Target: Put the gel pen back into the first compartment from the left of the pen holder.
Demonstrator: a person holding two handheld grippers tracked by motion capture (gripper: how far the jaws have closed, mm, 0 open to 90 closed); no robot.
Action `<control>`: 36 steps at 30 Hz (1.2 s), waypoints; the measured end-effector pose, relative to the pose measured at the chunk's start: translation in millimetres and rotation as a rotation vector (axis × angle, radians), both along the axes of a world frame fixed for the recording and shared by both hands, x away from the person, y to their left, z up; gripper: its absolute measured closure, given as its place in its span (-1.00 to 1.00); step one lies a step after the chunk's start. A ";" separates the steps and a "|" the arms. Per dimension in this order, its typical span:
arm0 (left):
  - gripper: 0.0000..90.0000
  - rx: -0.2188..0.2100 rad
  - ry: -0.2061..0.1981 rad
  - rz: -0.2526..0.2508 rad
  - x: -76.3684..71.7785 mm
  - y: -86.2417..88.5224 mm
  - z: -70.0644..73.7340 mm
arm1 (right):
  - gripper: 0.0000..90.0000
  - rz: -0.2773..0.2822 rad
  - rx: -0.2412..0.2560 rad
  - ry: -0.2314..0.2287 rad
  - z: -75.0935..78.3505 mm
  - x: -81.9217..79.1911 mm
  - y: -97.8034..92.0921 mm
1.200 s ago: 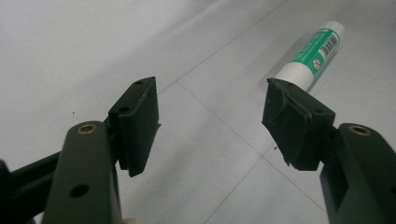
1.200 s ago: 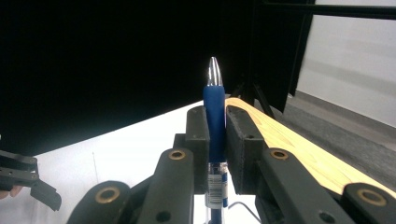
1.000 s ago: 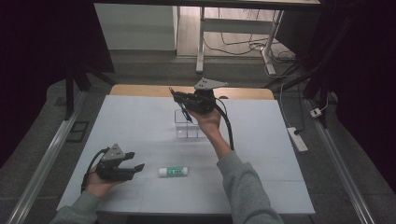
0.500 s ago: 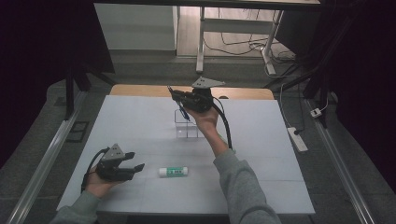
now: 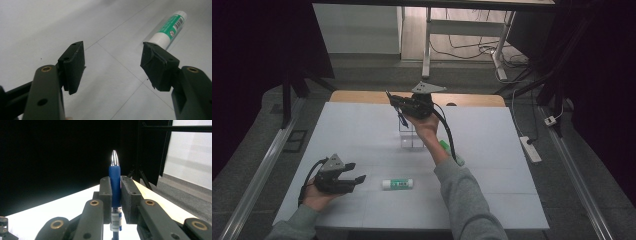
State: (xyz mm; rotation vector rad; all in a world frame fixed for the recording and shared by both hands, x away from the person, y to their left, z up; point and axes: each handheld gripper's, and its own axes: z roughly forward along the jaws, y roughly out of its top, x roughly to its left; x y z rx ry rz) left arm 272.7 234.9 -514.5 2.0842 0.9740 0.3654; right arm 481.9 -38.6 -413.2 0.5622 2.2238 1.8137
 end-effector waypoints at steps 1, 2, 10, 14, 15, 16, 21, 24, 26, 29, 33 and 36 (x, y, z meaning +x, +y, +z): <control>-0.21 0.000 0.000 0.000 0.1 0.0 0.0 | 0.74 0.000 -0.003 0.000 -0.7 0.4 -0.3; -0.21 0.001 0.000 0.001 0.1 -0.2 -0.2 | 0.74 0.000 -0.006 0.001 -1.3 0.7 -0.8; -0.22 0.005 -0.001 -0.002 -0.3 -0.8 0.0 | 0.28 -0.052 -0.035 0.004 -2.6 0.3 -7.1; -0.22 0.009 -0.001 -0.003 0.0 -1.2 -0.2 | 0.19 -0.072 -0.038 0.008 -2.3 -1.4 -14.9; -0.22 0.008 -0.001 -0.002 0.0 -1.2 -0.3 | 0.17 -0.077 -0.041 0.008 -2.4 -1.9 -17.1; -0.22 0.008 -0.001 -0.001 0.1 -1.2 -0.3 | 0.15 -0.077 -0.043 0.010 -2.5 -2.1 -19.5; -0.22 0.011 0.001 0.000 0.5 -1.6 -0.5 | 0.12 -0.075 -0.063 0.020 -2.2 -4.1 -30.6; -0.22 0.008 0.002 0.003 0.8 -1.3 -0.5 | 0.11 -0.073 -0.073 0.020 -1.6 -6.3 -36.3; -0.22 0.010 0.002 0.003 0.8 -1.0 -0.4 | 0.10 -0.067 -0.078 0.025 -1.8 -7.5 -39.7; -0.22 0.008 0.002 0.004 0.7 -0.9 -0.4 | 0.10 -0.068 -0.094 0.024 -2.5 -9.7 -44.5; -0.22 0.009 0.003 0.006 0.7 -0.4 -0.4 | 0.09 -0.073 -0.120 0.020 -2.8 -14.3 -52.4; -0.22 0.008 0.002 0.007 0.4 0.0 -0.2 | 0.09 -0.075 -0.129 0.021 -2.9 -18.3 -60.4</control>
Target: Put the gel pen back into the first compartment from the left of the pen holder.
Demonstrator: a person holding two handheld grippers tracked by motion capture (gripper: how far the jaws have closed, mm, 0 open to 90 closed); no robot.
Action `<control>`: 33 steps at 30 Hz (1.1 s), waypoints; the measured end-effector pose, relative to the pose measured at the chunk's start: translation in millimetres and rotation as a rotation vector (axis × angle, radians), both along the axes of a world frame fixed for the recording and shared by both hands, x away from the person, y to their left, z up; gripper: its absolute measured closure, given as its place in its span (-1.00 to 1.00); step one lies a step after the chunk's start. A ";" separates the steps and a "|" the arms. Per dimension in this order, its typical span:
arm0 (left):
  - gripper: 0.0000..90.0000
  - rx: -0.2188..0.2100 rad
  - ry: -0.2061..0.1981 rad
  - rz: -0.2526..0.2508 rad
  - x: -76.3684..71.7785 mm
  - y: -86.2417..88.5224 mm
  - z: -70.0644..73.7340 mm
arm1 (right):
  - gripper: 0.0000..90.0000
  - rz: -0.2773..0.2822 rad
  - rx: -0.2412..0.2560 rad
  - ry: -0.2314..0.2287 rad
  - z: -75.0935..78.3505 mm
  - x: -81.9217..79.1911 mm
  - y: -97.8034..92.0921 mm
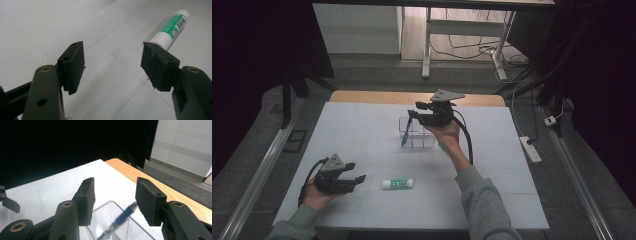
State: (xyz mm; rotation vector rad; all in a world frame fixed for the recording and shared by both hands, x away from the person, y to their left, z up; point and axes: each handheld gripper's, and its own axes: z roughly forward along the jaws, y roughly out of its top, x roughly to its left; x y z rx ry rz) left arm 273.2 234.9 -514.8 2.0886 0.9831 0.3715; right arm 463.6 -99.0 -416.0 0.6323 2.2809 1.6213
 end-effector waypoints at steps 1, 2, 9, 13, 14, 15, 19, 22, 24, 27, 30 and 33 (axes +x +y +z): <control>-0.22 0.000 0.000 0.000 -0.1 0.2 0.2 | 0.09 0.001 0.000 -0.001 -0.4 -1.4 -2.6; -0.22 -0.001 -0.001 0.001 -0.2 0.4 0.4 | 0.09 0.000 -0.006 0.001 -0.6 -3.2 -5.4; -0.22 -0.007 -0.001 0.007 -0.3 1.4 0.8 | 0.09 -0.007 -0.032 0.003 -4.1 -13.9 -24.5; -0.22 -0.006 0.000 0.008 -0.1 1.4 0.7 | 0.09 -0.011 -0.038 0.010 -5.3 -19.5 -33.9; -0.22 -0.006 0.000 0.008 -0.1 1.3 0.7 | 0.09 -0.008 -0.032 0.013 -5.7 -20.8 -35.8; -0.22 -0.005 0.001 0.008 0.0 1.3 0.7 | 0.09 -0.005 -0.031 0.016 -5.7 -22.4 -37.4; -0.22 -0.006 0.001 0.009 -0.1 1.4 0.7 | 0.08 0.000 -0.037 0.013 -5.5 -27.9 -42.1; -0.22 -0.006 0.001 0.009 -0.1 1.5 0.7 | 0.08 0.000 -0.042 0.010 -5.0 -31.3 -45.2; -0.22 -0.007 0.001 0.010 -0.1 1.6 0.7 | 0.08 0.001 -0.045 0.010 -5.0 -33.0 -46.8; -0.22 -0.008 0.000 0.010 -0.1 2.1 0.8 | 0.08 0.006 -0.056 0.011 -5.3 -36.4 -49.6; -0.22 -0.008 0.001 0.010 0.2 2.2 0.7 | 0.08 0.006 -0.066 0.010 -5.5 -40.2 -53.7; -0.22 -0.006 0.001 0.011 0.4 1.9 0.6 | 0.08 0.010 -0.065 0.013 -5.7 -43.9 -58.3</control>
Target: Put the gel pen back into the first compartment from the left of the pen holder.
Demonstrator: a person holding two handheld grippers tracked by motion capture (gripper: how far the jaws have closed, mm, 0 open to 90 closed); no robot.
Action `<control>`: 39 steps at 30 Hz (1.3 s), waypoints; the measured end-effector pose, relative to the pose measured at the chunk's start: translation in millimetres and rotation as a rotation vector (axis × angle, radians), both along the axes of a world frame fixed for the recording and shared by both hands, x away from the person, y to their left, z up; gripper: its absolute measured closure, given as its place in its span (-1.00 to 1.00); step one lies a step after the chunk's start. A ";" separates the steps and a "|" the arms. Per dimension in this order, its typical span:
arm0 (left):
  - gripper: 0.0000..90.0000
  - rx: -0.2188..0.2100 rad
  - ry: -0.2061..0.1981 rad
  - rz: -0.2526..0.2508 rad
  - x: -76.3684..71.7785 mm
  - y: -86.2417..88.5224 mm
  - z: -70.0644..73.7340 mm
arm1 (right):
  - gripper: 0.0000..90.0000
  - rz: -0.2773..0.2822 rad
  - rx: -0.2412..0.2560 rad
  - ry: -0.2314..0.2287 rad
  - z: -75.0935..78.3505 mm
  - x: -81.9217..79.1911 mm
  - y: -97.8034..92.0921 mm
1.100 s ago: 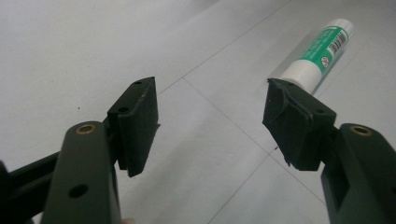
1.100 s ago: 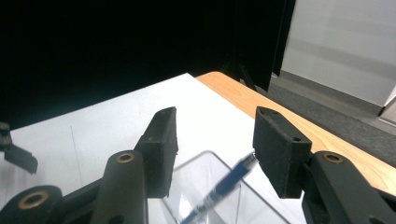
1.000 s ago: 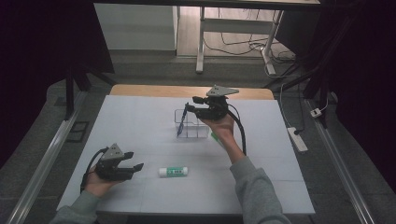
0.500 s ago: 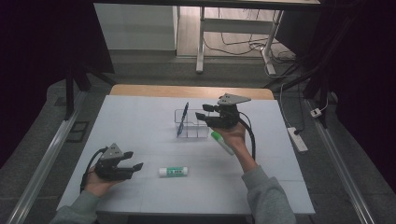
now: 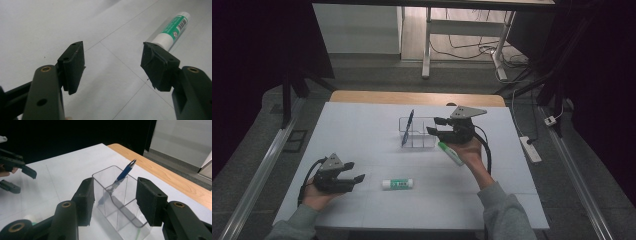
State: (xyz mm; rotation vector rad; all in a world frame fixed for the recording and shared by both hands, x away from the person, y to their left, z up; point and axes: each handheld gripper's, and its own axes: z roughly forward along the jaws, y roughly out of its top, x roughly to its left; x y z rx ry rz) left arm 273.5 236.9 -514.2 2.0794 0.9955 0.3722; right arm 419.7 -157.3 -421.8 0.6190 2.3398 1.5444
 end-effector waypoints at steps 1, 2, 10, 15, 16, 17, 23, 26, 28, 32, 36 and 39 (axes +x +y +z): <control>-0.22 0.000 0.000 0.000 0.0 -0.1 0.0 | 0.08 -0.002 -0.004 -0.002 0.1 -1.3 -1.8; -0.22 0.000 0.000 0.001 0.0 -0.2 0.0 | 0.08 -0.003 -0.001 -0.004 -0.2 -2.5 -3.2; -0.22 -0.001 0.000 -0.001 0.5 0.0 0.0 | 0.07 0.000 -0.021 0.022 -6.1 -11.3 -15.0; -0.22 0.000 0.000 -0.004 1.3 0.0 -0.4 | 0.06 -0.004 -0.048 0.027 -11.4 -21.4 -22.3; -0.22 -0.001 0.000 -0.005 1.5 -0.1 -0.3 | 0.06 -0.008 -0.061 0.026 -12.3 -23.1 -24.5; -0.22 -0.001 0.000 -0.006 1.7 -0.2 -0.4 | 0.06 -0.013 -0.072 0.025 -13.5 -24.4 -26.8; -0.22 0.001 0.000 -0.012 2.7 -1.2 -0.6 | 0.03 -0.054 -0.098 0.047 -19.4 -23.0 -39.4; -0.22 0.001 0.000 -0.013 3.5 -1.3 -0.8 | 0.00 -0.068 -0.124 0.059 -21.1 -21.3 -40.9; -0.22 0.002 0.001 -0.013 4.1 -1.4 -1.0 | -0.01 -0.076 -0.140 0.065 -22.2 -20.3 -41.2; -0.22 0.004 0.000 -0.017 4.7 -1.9 -1.0 | -0.03 -0.098 -0.183 0.071 -23.4 -19.8 -41.1; -0.22 0.005 -0.001 -0.019 4.8 -2.2 -0.9 | -0.06 -0.103 -0.204 0.089 -25.7 -19.3 -40.6; -0.22 0.005 -0.002 -0.019 4.5 -1.9 -0.5 | -0.07 -0.103 -0.219 0.094 -26.4 -18.6 -39.8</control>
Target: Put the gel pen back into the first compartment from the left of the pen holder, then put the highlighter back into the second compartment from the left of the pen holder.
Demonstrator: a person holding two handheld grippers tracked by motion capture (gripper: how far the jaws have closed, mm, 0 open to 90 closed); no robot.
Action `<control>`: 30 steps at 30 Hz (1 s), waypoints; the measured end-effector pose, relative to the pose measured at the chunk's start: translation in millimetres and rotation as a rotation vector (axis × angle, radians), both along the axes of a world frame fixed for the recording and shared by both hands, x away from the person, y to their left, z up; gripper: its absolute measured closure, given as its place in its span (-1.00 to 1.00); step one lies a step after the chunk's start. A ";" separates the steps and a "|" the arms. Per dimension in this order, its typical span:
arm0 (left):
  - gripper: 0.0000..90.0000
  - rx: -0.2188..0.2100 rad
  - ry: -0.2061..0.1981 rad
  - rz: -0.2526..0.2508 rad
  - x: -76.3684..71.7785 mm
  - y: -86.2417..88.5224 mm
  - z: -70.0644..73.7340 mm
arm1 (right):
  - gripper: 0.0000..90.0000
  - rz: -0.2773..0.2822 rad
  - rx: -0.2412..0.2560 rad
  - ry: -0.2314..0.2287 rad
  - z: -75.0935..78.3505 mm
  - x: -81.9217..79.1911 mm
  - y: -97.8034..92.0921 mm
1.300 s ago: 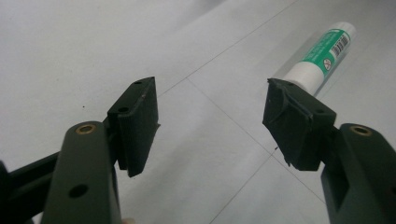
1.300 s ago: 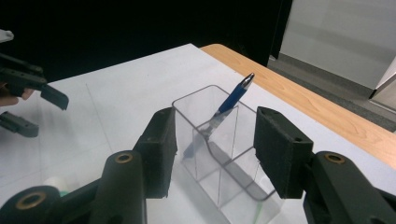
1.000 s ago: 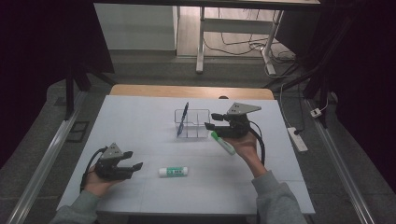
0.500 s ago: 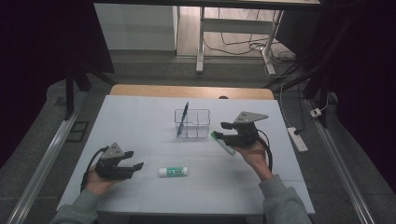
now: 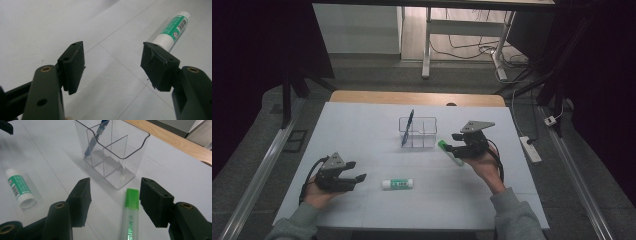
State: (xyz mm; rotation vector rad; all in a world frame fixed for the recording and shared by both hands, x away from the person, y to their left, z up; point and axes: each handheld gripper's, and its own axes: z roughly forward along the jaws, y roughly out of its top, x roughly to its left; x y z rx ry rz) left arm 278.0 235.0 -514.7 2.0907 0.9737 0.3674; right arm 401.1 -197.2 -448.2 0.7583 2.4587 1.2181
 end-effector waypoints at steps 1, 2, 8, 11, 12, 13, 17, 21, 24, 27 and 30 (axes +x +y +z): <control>-0.22 -0.001 0.000 0.002 0.0 0.1 0.0 | -0.07 0.000 0.000 0.002 -0.3 0.3 0.4; -0.22 -0.001 -0.001 0.002 -0.1 0.2 0.1 | -0.08 -0.002 -0.003 0.003 -0.5 0.6 0.6; -0.22 0.002 -0.002 0.002 -0.6 -0.1 0.2 | -0.09 -0.012 -0.025 0.014 -2.2 3.6 0.9; -0.22 0.002 -0.003 0.003 -1.1 0.1 0.3 | -0.09 -0.016 -0.034 0.022 -2.6 5.7 0.9; -0.22 0.002 -0.004 0.004 -1.3 0.2 0.4 | -0.09 -0.018 -0.033 0.026 -3.2 6.6 1.2; -0.22 0.001 -0.004 0.005 -1.5 0.3 0.6 | -0.09 -0.021 -0.042 0.028 -3.3 7.3 1.4; -0.22 0.003 -0.004 0.007 -1.7 0.0 0.6 | -0.10 -0.031 -0.065 0.041 -4.2 10.7 2.9; -0.22 0.007 -0.005 0.004 -1.8 -0.6 0.6 | -0.10 -0.045 -0.088 0.050 -4.1 14.4 5.1; -0.22 0.006 -0.004 0.005 -1.7 -0.4 0.5 | -0.10 -0.050 -0.110 0.045 -4.5 16.2 8.1; -0.22 0.006 -0.004 0.004 -1.6 -0.5 0.4 | -0.10 -0.050 -0.129 0.048 -6.0 19.0 10.4; -0.22 0.007 -0.003 0.003 -1.5 -0.6 0.2 | -0.11 -0.055 -0.141 0.059 -8.4 23.0 12.6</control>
